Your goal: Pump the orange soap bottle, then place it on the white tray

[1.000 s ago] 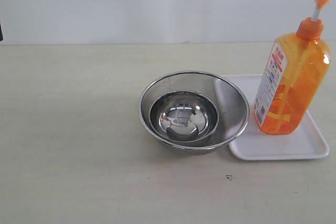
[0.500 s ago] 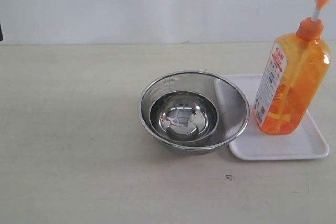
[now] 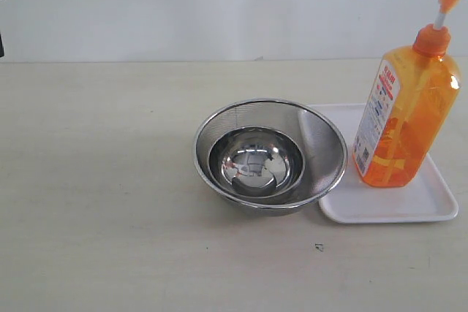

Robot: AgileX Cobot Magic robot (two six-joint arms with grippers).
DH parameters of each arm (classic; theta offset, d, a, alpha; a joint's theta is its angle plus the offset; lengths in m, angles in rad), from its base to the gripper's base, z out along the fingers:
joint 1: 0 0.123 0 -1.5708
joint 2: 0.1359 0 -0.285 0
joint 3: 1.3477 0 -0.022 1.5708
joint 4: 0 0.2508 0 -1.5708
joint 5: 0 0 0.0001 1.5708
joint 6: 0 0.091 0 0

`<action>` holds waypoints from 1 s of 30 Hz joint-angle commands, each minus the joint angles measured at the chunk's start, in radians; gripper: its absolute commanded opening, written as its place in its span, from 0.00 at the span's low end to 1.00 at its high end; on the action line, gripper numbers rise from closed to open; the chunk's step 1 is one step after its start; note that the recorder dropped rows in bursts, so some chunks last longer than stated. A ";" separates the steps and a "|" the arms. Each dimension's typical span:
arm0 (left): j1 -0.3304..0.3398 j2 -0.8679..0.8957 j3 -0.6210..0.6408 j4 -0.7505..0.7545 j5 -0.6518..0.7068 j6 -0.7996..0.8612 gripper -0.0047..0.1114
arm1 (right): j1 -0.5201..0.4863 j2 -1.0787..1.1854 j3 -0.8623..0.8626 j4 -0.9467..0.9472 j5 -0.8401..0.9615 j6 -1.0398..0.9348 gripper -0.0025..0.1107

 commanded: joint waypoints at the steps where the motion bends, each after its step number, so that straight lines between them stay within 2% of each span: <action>1: 0.004 -0.007 0.001 -0.010 -0.006 -0.008 0.08 | -0.007 -0.005 0.003 0.001 0.002 -0.003 0.02; 12: 0.004 -0.007 0.001 -0.010 -0.006 -0.008 0.08 | -0.007 -0.076 0.003 0.001 0.044 -0.001 0.02; 20: 0.004 -0.007 0.001 -0.010 -0.006 -0.008 0.08 | -0.007 -0.159 0.003 -0.070 0.139 0.174 0.02; 25: 0.004 -0.007 0.001 -0.010 -0.006 -0.008 0.08 | -0.007 -0.277 0.003 -0.122 0.324 0.338 0.02; 30: 0.004 -0.007 0.001 -0.010 -0.006 -0.008 0.08 | -0.007 -0.350 0.003 -0.174 0.387 0.389 0.02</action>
